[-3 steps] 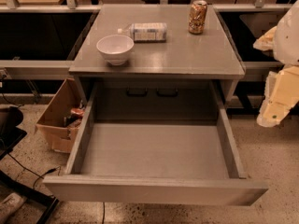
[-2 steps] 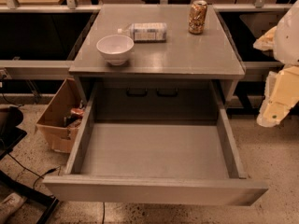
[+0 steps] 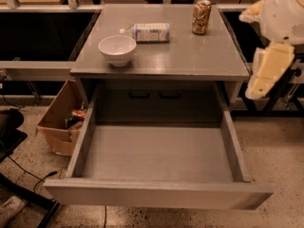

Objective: Place blue plastic bottle into top drawer

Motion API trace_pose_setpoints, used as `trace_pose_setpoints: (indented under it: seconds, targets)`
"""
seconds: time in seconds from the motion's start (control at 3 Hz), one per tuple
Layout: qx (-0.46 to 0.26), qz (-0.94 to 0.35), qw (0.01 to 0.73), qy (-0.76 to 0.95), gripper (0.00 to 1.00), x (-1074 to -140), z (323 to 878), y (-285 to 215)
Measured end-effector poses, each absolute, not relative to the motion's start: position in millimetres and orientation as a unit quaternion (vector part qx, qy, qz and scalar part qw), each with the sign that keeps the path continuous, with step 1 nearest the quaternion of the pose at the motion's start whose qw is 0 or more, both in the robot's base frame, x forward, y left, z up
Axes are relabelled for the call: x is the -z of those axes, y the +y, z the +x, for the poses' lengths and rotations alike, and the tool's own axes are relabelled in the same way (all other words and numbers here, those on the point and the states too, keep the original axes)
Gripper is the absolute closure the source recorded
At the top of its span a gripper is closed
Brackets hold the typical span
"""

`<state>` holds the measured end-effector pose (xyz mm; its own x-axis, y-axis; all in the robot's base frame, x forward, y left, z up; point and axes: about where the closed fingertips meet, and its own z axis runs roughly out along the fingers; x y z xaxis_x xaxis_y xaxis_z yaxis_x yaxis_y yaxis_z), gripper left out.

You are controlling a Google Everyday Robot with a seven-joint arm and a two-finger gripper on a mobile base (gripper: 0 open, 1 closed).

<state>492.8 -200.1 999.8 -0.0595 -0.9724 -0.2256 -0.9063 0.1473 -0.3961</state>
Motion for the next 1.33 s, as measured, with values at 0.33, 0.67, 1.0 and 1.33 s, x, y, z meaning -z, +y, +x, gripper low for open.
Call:
trace_pose_setpoints:
  seconds: [0.33, 0.67, 1.0, 1.33]
  targets:
    - [0.105, -0.675, 0.243, 0.689, 0.0, -1024.9, 566.6, -177.1]
    - [0.148, -0.673, 0.243, 0.682, 0.0, -1052.8, 628.6, -151.7]
    - [0.164, -0.695, 0.298, 0.634, 0.0, -1088.0, 695.8, -73.2]
    - [0.169, -0.688, 0.315, 0.632, 0.0, -1104.7, 695.1, -75.6]
